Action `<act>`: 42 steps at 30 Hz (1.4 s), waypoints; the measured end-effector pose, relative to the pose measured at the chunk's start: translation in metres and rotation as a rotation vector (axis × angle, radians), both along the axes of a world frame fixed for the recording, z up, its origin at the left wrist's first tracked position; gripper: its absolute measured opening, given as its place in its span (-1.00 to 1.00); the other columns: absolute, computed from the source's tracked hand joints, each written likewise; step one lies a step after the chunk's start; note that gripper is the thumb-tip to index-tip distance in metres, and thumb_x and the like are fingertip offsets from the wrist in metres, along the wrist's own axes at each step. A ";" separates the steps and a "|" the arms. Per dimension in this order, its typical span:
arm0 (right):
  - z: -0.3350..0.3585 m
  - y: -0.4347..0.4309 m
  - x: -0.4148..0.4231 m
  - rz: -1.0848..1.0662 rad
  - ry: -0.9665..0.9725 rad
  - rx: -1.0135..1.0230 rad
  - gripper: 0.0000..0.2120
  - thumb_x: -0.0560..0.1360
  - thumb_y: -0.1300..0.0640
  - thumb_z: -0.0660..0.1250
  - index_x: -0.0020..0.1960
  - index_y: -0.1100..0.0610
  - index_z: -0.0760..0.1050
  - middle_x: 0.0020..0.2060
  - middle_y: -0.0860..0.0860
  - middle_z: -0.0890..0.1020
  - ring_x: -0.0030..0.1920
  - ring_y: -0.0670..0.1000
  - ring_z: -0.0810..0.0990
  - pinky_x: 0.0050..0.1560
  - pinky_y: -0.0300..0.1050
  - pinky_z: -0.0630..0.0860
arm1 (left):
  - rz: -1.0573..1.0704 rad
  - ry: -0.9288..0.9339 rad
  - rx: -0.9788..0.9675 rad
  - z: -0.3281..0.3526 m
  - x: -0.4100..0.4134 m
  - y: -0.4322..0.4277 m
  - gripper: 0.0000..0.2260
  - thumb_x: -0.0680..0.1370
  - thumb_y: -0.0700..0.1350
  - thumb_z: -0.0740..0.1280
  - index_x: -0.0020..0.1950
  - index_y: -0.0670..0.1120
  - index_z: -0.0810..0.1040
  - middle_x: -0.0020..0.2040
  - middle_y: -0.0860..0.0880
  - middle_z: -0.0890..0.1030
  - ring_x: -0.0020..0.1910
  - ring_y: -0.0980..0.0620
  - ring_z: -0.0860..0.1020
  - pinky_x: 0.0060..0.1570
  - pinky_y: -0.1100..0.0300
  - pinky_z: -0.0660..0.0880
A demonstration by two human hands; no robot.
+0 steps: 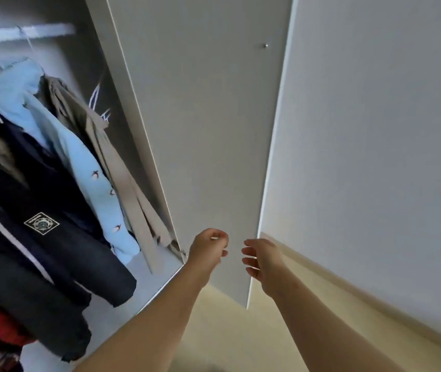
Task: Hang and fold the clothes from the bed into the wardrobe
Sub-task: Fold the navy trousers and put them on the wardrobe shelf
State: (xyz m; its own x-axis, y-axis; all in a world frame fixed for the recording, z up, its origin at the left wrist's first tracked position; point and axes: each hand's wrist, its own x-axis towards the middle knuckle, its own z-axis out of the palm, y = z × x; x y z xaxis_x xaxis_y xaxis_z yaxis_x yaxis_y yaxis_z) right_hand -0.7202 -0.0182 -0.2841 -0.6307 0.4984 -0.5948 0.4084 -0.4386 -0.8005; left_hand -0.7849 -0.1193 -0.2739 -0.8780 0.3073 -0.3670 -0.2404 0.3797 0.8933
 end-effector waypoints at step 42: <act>-0.067 0.095 0.897 -1.717 -0.073 -0.164 -0.91 0.54 0.23 0.21 -0.12 0.16 0.46 -0.31 0.07 0.52 -0.38 0.00 0.42 -0.37 -0.22 0.29 | -1.699 -0.165 -0.174 -0.064 0.873 0.298 -0.88 0.58 -0.18 0.23 -0.15 -0.07 0.49 -0.30 -0.01 0.52 -0.39 0.12 0.46 -0.46 0.35 0.37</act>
